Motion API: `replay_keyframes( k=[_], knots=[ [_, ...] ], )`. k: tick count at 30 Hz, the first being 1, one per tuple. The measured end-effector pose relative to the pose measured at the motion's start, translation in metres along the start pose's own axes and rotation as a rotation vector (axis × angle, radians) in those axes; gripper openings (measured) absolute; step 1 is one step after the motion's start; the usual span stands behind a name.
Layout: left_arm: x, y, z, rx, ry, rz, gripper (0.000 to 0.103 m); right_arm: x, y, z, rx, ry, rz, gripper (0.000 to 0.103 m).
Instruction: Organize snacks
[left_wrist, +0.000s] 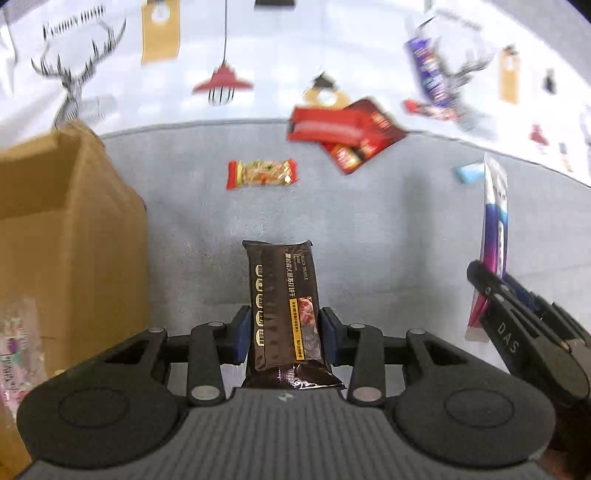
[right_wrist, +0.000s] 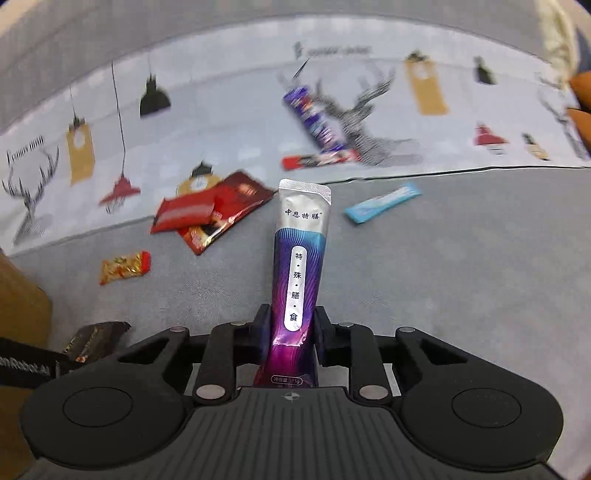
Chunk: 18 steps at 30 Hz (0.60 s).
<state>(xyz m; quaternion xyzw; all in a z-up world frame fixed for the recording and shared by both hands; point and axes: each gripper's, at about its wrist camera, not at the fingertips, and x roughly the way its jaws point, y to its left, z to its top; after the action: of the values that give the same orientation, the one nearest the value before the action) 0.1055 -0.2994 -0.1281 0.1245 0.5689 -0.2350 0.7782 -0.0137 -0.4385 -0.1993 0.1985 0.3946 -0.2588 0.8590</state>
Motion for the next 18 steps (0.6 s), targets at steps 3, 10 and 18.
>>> replay_keyframes(
  k=[3,10,18],
  knots=[
    [-0.036,0.003,-0.014,0.018,-0.059,-0.041,0.043,-0.04,-0.005,-0.009,0.046,-0.041,-0.002,0.025],
    [-0.118,0.033,-0.052,0.039,-0.174,-0.118,0.043,-0.13,0.008,-0.033,0.086,-0.101,0.048,0.025],
    [-0.185,0.103,-0.11,0.008,-0.233,-0.053,0.043,-0.204,0.066,-0.055,0.011,-0.098,0.194,0.025]
  ],
)
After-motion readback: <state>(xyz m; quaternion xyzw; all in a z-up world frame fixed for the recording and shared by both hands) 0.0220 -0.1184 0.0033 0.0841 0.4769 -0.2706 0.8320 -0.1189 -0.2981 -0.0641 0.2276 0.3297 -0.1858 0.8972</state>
